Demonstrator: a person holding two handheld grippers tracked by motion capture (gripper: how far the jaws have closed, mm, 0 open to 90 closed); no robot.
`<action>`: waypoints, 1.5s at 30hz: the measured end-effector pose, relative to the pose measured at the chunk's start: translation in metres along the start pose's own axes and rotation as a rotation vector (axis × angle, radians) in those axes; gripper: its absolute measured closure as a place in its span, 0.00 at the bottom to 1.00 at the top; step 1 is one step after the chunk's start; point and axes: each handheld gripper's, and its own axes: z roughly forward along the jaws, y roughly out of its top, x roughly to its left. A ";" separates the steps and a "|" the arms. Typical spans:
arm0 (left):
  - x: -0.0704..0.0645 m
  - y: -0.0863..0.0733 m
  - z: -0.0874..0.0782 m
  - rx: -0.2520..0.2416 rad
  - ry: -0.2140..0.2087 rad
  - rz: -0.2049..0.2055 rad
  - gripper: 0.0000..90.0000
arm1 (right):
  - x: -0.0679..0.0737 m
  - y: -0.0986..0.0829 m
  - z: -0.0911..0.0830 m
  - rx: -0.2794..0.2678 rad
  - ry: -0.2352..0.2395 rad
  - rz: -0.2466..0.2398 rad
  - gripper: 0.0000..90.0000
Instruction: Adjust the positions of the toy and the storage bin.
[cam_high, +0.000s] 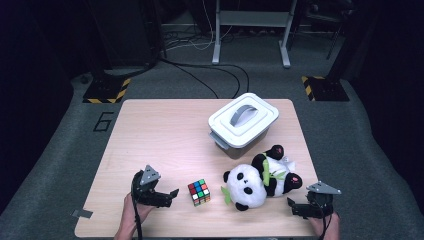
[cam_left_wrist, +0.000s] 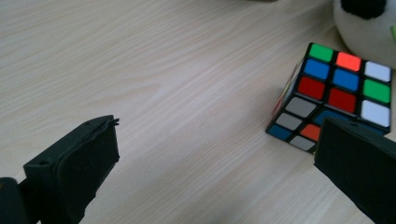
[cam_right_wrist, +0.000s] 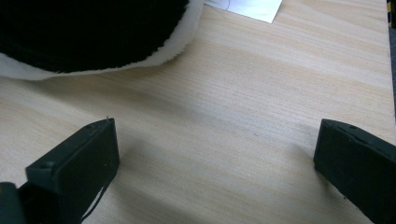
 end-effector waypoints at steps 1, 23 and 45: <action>-0.002 0.002 -0.001 -0.005 -0.011 -0.002 0.00 | 0.000 0.000 0.000 0.001 0.001 -0.002 0.00; -0.046 0.030 0.023 0.008 -0.156 0.105 0.00 | 0.000 0.000 0.000 -0.001 0.002 -0.001 0.00; -0.059 0.018 0.065 0.078 -0.203 0.160 0.37 | 0.000 0.000 0.000 -0.001 0.002 -0.001 0.00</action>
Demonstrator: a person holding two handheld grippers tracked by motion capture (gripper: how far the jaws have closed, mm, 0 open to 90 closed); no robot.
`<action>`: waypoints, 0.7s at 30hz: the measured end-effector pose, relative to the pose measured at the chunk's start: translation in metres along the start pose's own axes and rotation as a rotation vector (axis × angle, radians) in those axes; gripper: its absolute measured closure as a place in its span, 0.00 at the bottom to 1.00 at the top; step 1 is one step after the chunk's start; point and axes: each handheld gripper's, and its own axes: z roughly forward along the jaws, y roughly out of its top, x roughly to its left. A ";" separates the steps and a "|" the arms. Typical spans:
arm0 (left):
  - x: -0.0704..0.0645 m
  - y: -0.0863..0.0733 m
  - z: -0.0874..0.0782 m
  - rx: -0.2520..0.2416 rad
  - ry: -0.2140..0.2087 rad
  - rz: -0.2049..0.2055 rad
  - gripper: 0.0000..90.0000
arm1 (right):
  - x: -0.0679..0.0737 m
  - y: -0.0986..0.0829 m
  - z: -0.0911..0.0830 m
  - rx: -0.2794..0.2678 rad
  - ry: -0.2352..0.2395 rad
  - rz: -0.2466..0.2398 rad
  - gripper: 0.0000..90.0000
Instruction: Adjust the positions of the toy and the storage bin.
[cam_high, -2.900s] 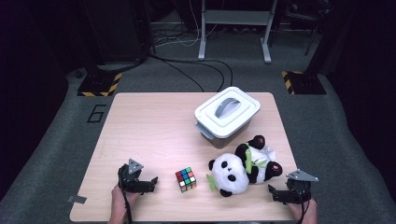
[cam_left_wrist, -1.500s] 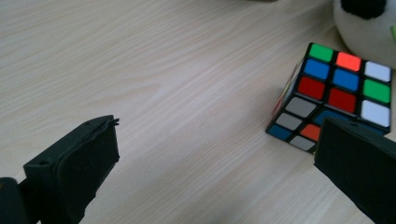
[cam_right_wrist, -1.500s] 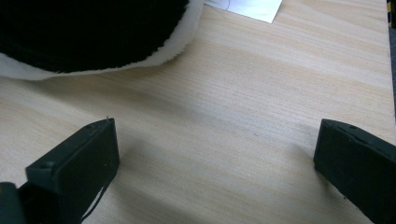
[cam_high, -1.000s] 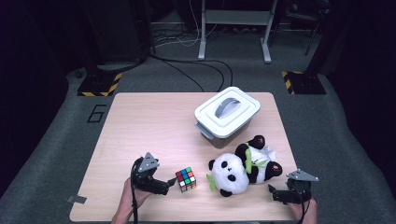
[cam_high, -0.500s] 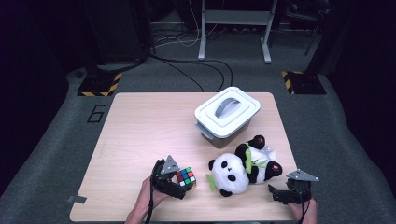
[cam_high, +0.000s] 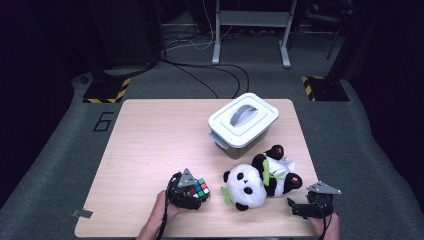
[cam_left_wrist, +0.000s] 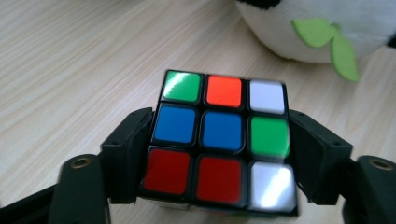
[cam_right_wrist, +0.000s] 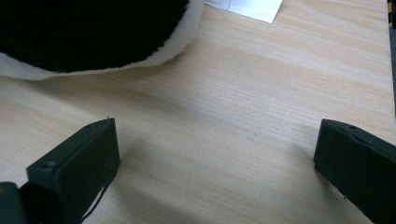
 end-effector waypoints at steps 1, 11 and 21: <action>0.000 -0.001 0.000 -0.009 0.000 0.006 0.37 | 0.000 0.000 0.000 0.000 0.000 0.000 0.00; -0.003 -0.006 -0.006 -0.025 0.014 0.004 0.38 | 0.000 0.000 0.000 0.001 0.000 0.000 0.00; 0.010 -0.010 -0.030 -0.064 0.083 -0.040 0.38 | 0.000 0.000 0.000 0.000 -0.001 -0.001 0.00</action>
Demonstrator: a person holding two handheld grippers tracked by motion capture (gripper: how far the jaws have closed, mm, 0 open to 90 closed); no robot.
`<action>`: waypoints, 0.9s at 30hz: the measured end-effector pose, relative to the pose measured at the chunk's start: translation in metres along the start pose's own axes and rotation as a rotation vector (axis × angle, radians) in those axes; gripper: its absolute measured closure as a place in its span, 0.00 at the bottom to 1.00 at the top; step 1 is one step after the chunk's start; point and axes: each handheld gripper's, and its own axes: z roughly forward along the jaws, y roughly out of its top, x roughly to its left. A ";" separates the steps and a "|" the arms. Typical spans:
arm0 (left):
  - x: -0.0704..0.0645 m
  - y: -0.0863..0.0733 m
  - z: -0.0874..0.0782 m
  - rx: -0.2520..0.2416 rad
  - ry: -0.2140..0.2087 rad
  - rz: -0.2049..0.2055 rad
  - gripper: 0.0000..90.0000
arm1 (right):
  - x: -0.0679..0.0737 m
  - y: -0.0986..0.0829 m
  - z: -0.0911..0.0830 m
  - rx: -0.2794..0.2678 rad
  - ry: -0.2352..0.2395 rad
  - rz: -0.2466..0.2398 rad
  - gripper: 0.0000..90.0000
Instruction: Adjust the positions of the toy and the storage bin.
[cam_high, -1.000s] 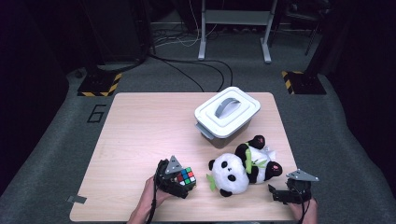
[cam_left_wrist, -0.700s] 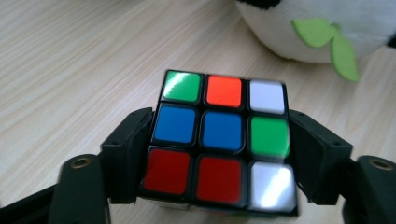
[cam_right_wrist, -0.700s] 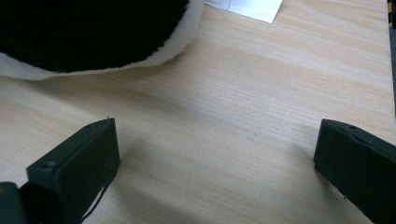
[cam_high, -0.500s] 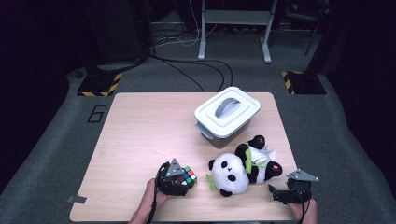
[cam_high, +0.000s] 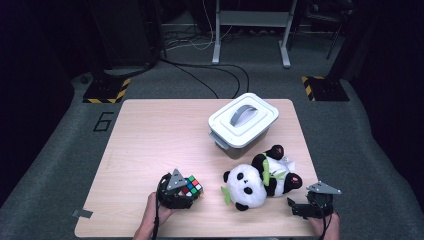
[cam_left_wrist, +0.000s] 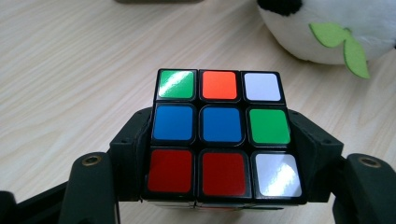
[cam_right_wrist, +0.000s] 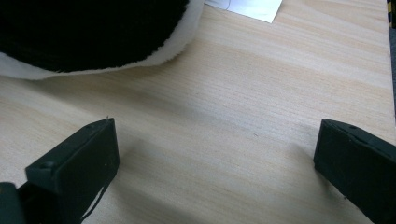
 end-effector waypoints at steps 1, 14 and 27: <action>0.002 -0.001 -0.003 -0.004 0.006 -0.012 0.38 | 0.000 0.000 0.000 0.000 0.000 0.001 0.00; 0.030 -0.018 -0.030 -0.014 0.100 -0.077 0.38 | 0.000 0.000 0.000 0.003 0.000 0.003 0.00; 0.053 -0.020 -0.044 -0.037 0.171 -0.141 0.38 | 0.000 0.000 0.000 0.004 -0.001 0.002 0.00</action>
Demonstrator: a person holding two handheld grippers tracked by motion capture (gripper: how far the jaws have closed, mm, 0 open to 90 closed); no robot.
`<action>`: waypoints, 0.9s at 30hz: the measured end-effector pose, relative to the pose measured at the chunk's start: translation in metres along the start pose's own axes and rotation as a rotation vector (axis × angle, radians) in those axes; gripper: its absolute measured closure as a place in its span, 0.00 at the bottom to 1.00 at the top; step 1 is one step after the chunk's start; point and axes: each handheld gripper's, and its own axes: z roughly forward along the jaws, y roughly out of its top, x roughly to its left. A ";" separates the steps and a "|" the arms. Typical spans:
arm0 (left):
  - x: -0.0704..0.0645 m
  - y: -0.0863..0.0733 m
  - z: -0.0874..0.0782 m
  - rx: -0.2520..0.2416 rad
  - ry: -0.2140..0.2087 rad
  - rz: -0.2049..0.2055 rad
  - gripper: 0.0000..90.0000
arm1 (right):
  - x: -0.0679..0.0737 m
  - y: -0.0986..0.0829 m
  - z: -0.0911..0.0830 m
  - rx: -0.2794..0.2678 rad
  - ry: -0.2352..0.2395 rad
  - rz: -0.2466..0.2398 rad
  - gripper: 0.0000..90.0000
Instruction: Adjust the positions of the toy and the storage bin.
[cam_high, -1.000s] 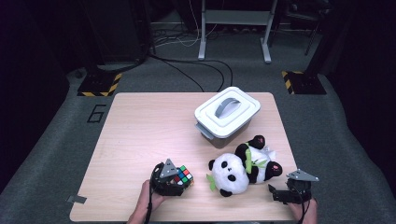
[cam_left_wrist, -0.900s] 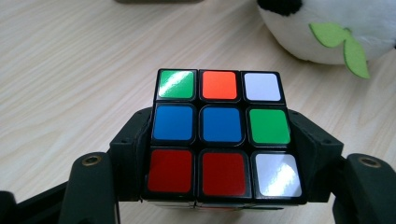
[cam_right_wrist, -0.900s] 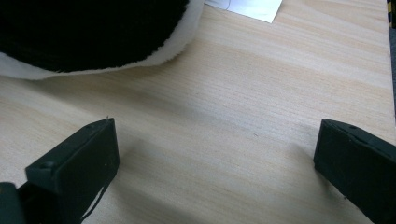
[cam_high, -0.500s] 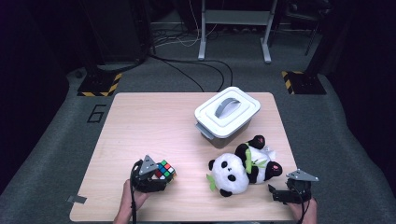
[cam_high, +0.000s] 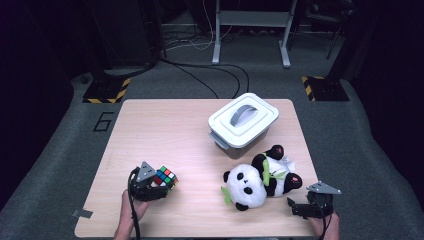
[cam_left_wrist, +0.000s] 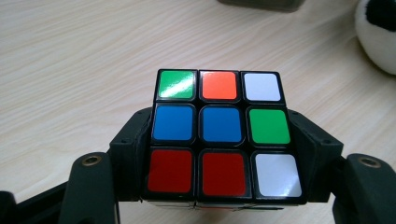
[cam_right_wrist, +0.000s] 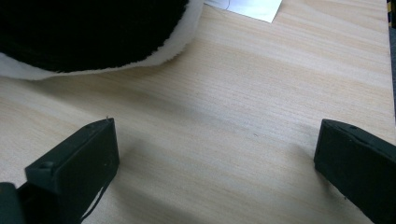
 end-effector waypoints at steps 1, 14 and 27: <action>0.005 0.000 -0.002 0.003 0.015 0.001 0.38 | 0.000 0.000 0.000 -0.002 0.000 0.001 0.00; 0.031 -0.006 -0.010 -0.012 0.106 -0.073 0.38 | 0.000 0.000 0.000 -0.003 -0.001 -0.001 0.00; 0.061 -0.003 -0.010 0.003 0.184 -0.101 0.38 | 0.000 0.000 0.000 0.000 -0.004 0.006 0.00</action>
